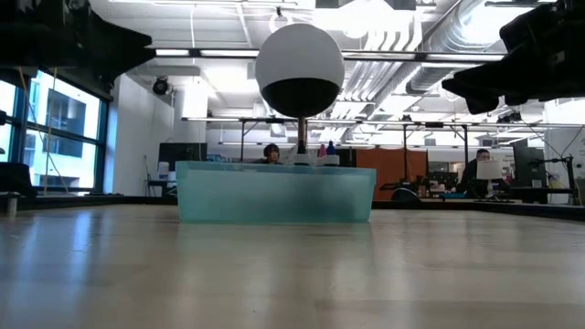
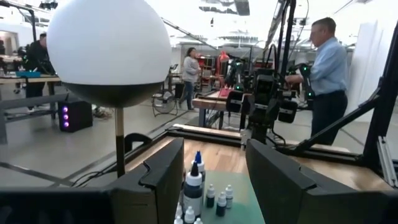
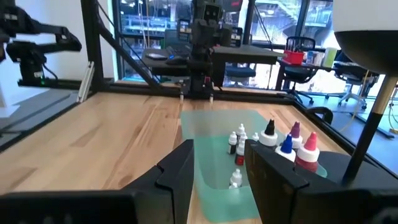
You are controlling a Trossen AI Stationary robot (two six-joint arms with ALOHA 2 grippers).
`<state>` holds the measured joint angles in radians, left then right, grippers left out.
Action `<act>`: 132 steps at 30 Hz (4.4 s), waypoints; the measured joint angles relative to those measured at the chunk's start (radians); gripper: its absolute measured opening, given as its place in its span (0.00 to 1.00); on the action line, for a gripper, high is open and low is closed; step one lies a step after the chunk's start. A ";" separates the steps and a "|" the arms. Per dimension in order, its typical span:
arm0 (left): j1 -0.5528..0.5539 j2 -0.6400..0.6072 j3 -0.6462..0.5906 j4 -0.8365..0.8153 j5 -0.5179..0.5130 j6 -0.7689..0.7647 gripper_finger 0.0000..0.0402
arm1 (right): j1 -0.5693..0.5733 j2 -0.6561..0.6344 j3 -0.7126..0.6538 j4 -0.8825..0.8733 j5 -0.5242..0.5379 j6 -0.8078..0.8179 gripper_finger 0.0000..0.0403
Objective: Pick & Place food coloring
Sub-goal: Return to Home Position
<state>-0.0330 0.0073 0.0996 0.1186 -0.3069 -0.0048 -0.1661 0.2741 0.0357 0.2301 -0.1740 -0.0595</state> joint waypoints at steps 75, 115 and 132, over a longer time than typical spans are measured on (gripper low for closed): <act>0.000 0.000 -0.088 -0.017 0.085 -0.053 0.42 | 0.000 -0.060 0.000 -0.138 0.003 0.033 0.33; 0.000 0.000 -0.088 -0.017 0.086 -0.053 0.42 | 0.000 -0.060 0.000 -0.138 0.003 0.033 0.33; 0.000 0.000 -0.088 -0.017 0.086 -0.053 0.42 | 0.000 -0.060 0.000 -0.138 0.002 0.033 0.33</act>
<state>-0.0332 0.0071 0.0120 0.1020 -0.2209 -0.0574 -0.1658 0.2145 0.0360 0.0922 -0.1719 -0.0261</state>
